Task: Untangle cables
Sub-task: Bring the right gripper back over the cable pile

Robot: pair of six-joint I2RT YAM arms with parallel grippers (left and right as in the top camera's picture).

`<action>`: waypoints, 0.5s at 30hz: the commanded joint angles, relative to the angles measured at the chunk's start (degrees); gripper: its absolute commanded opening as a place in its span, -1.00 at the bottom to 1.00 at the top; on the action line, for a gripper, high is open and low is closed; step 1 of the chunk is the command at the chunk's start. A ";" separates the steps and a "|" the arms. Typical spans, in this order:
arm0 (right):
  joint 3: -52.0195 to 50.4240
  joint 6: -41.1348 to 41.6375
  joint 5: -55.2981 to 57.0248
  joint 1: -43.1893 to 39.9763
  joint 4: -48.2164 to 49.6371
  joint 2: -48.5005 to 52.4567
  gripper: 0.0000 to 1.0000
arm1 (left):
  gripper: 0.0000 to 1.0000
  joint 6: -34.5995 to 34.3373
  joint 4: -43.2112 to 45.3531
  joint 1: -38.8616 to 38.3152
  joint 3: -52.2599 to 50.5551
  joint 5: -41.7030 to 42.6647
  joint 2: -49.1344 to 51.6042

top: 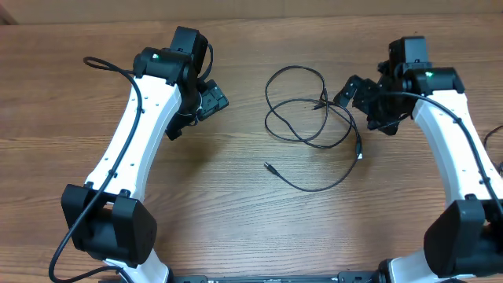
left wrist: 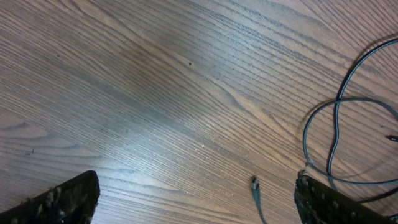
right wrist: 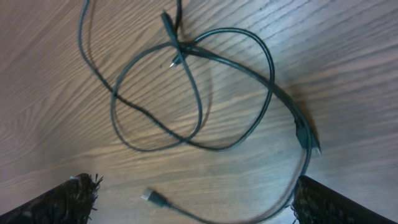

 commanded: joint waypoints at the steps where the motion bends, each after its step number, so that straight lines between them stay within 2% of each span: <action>1: -2.64 -0.02 0.37 0.28 3.26 0.96 1.00 | 0.99 0.26 0.09 -0.13 -0.07 -0.52 0.39; 13: -9.20 -0.31 9.09 0.28 22.71 1.07 0.99 | 0.99 0.26 0.09 -0.13 -0.07 -0.52 0.39; 15: -9.88 -2.51 9.51 0.28 25.33 1.07 1.00 | 0.99 0.26 0.09 -0.13 -0.07 -0.52 0.39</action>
